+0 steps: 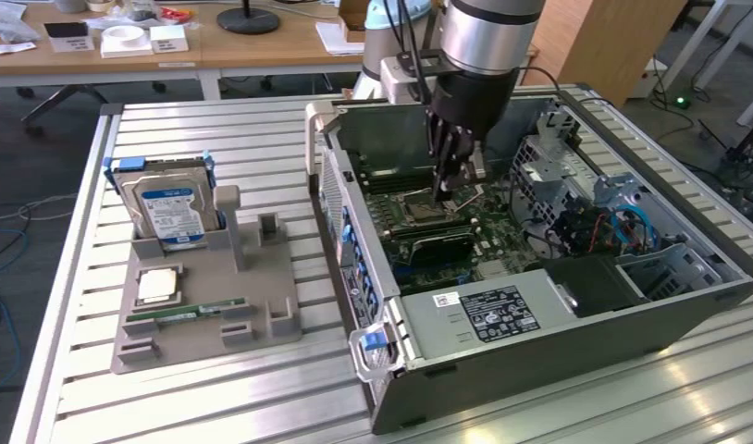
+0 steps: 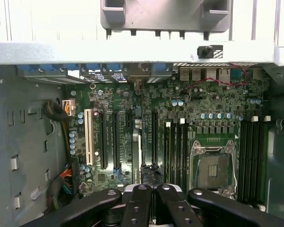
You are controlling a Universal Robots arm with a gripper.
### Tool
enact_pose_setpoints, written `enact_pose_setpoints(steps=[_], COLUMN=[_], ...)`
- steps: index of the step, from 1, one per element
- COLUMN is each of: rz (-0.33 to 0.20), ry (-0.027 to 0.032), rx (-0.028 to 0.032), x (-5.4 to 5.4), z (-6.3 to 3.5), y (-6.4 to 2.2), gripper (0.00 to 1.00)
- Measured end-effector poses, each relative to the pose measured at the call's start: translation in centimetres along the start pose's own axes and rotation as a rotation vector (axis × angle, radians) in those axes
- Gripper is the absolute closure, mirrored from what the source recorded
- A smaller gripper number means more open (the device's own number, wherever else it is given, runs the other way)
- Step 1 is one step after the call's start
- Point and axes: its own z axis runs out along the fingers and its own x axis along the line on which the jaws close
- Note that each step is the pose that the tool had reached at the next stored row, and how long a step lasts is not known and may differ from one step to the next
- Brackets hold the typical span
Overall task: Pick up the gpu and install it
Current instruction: 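Press down on the gpu until it lock into place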
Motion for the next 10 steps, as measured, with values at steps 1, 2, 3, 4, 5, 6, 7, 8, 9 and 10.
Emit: enact_pose_setpoints(steps=[1,2,3,4,5,6,7,8,9,10], rz=[0.0,0.0,0.0,0.0,0.0,0.0,0.0,0.0,0.0,0.0], ry=[0.0001,0.0001,0.0,-0.0002,-0.0003,-0.0002,0.0,0.0,0.0,0.0], rx=[0.0,0.0,0.0,0.0001,0.0001,0.0001,0.0,0.0,0.0,0.0], x=[0.0,-0.01,-0.01,-0.01,-0.01,-0.01,-0.01,-0.01,-0.01,-0.01], z=[-0.16,-0.3,-0.38,-0.39,-0.38,-0.39,-0.4,-0.4,-0.4,-0.4], y=[0.0,-0.01,-0.01,-0.01,-0.01,-0.01,-0.01,-0.01,-0.01,-0.01], gripper=[0.89,0.89,0.89,0.89,0.89,0.89,0.89,0.89,0.89,0.89])
